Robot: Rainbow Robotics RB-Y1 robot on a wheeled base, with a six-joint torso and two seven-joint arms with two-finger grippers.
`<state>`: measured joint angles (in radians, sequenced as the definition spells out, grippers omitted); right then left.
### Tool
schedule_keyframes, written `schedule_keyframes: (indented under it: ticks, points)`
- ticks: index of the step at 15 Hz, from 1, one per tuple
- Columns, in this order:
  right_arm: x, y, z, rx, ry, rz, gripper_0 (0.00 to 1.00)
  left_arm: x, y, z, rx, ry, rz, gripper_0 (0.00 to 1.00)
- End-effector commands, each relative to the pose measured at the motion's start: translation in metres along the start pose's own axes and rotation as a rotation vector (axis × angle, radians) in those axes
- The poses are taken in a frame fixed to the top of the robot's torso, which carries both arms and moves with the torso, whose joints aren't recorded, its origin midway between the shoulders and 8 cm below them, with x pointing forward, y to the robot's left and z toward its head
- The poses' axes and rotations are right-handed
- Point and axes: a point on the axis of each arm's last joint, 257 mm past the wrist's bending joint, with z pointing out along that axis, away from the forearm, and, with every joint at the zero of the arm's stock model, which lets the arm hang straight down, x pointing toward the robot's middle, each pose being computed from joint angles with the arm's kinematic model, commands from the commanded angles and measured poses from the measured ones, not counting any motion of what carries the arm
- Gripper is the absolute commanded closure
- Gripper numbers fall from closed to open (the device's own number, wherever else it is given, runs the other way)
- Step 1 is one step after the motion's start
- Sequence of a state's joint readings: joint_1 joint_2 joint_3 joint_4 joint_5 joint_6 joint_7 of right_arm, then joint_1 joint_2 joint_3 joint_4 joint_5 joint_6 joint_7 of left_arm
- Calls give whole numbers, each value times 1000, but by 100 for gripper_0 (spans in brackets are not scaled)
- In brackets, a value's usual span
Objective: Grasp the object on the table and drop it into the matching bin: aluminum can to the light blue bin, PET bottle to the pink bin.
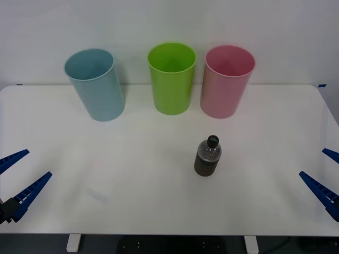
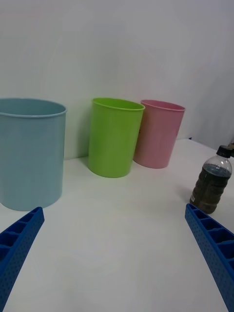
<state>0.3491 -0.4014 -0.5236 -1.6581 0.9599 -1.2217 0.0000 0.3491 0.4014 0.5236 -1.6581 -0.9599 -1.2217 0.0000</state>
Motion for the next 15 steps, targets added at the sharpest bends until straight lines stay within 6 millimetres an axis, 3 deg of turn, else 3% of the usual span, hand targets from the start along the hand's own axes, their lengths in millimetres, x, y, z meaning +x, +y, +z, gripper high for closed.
schedule_keyframes:
  ticks: [1,2,7,9,15]
  points:
    - [0,0,0,0,0,0,0,0,0,0,0,0,0,0]
    - [10,-1,-10,21,18,22,0,0,0,0,0,0,0,0]
    - [19,8,-8,-16,60,24,0,0,0,0,0,0,0,0]
    - [28,16,-1,-49,78,27,0,0,0,0,0,0,0,0]
    - [58,14,23,-91,92,-107,0,0,0,0,0,0,0,0]
